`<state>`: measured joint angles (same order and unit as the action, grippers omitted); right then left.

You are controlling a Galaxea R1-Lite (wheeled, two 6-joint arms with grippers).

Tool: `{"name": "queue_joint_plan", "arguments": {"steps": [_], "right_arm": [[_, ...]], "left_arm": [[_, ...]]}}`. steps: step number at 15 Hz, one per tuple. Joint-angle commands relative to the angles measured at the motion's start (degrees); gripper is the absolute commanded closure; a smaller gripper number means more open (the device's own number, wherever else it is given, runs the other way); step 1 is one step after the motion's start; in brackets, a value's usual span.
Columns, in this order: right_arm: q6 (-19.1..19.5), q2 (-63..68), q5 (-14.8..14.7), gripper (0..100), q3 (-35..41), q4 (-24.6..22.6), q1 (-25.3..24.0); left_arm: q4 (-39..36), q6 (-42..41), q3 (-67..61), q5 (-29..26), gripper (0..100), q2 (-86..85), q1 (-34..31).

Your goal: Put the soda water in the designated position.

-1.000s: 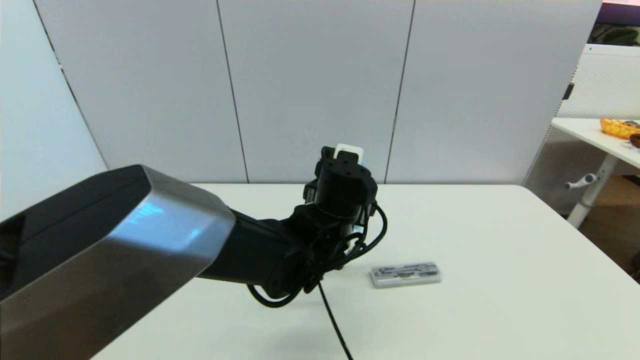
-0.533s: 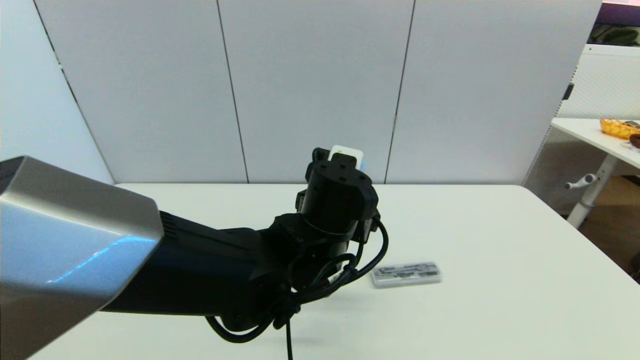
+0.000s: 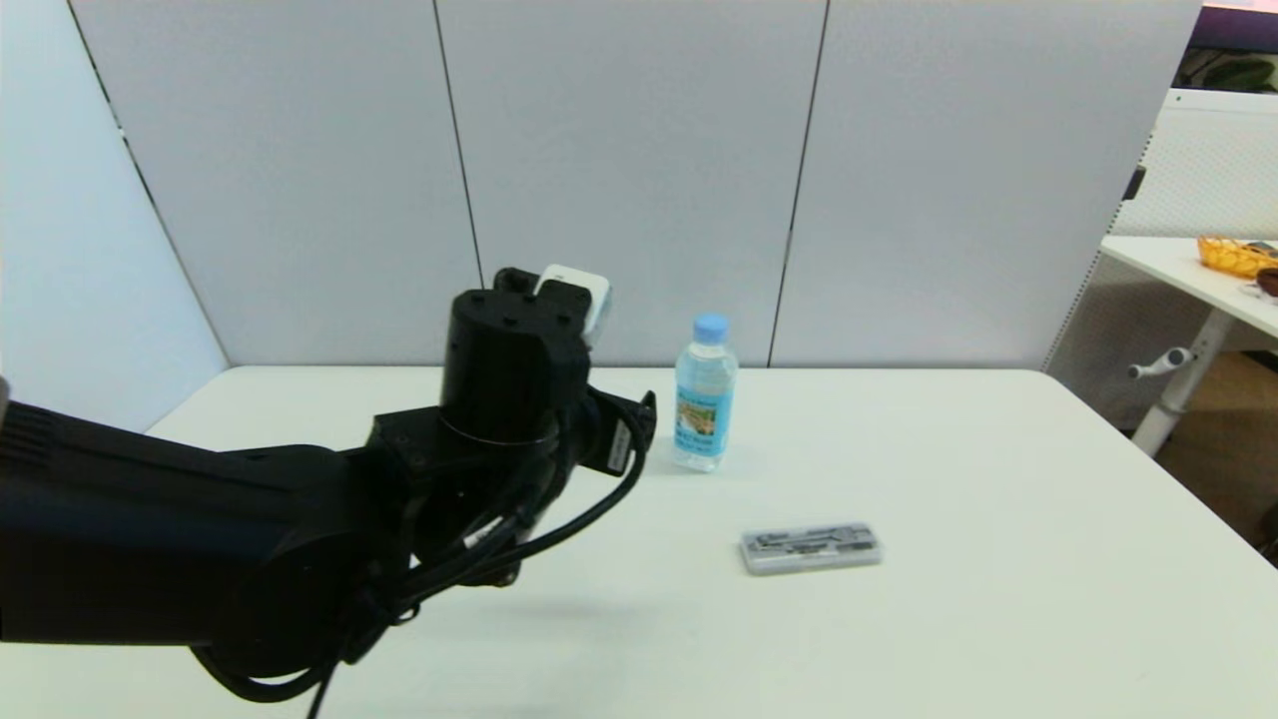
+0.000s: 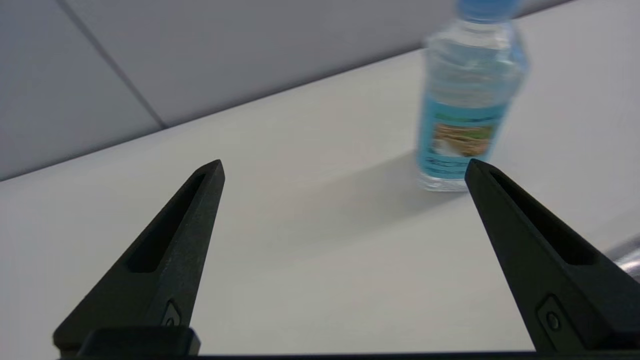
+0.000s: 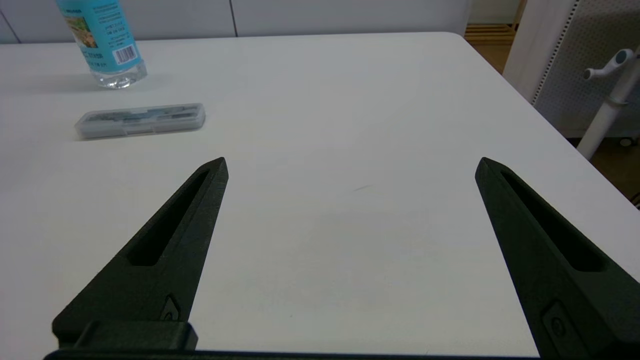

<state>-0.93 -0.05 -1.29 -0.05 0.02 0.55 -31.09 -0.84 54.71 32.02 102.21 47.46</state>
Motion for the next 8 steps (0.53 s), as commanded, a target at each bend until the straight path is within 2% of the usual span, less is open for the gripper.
{"name": "queue_joint_plan", "arguments": {"steps": [1,8], "right_arm": [[-0.04,-0.04,-0.03,0,-0.04,-0.02,-0.02],[-0.04,-0.04,-0.03,0,0.05,-0.02,-0.02]], "left_arm": [[-0.03,-2.41,-1.01,-1.26,0,-3.77,-9.40],[1.99,-8.74,4.61,-18.58,0,-2.19,-31.37]]}}
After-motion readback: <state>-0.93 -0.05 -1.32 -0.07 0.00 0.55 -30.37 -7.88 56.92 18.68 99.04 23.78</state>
